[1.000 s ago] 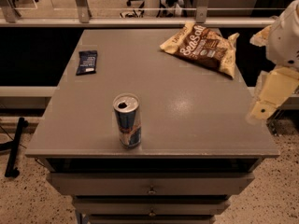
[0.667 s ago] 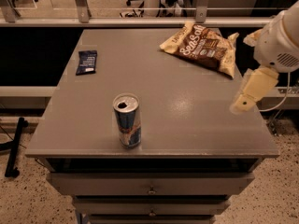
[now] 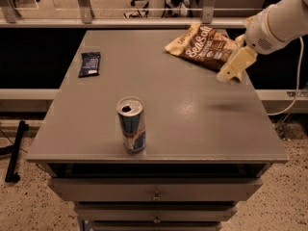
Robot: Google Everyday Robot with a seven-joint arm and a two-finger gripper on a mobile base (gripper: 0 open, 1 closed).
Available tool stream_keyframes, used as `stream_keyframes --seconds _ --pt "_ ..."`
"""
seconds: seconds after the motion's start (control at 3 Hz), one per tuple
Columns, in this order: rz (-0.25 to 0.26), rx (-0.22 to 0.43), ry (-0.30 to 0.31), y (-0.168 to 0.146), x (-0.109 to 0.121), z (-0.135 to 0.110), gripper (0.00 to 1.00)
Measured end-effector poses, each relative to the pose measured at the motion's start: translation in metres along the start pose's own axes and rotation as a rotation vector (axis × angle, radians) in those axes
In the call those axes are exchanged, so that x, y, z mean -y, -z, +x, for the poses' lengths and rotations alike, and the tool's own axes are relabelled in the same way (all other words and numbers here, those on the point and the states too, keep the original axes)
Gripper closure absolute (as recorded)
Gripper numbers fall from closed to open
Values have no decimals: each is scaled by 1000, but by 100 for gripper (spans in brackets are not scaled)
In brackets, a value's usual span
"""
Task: Move brown chip bag near redbull can
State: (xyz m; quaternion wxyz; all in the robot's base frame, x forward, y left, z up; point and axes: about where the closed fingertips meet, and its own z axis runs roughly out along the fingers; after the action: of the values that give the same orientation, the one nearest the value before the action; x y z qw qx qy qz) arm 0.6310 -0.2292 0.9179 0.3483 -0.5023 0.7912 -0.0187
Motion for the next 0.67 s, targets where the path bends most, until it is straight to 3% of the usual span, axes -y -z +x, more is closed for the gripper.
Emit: stream_keyframes --seconds 0.33,0.67 --pt "38 54 -68 -33 48 -2 0" --pt "53 101 -153 -57 80 8 0"
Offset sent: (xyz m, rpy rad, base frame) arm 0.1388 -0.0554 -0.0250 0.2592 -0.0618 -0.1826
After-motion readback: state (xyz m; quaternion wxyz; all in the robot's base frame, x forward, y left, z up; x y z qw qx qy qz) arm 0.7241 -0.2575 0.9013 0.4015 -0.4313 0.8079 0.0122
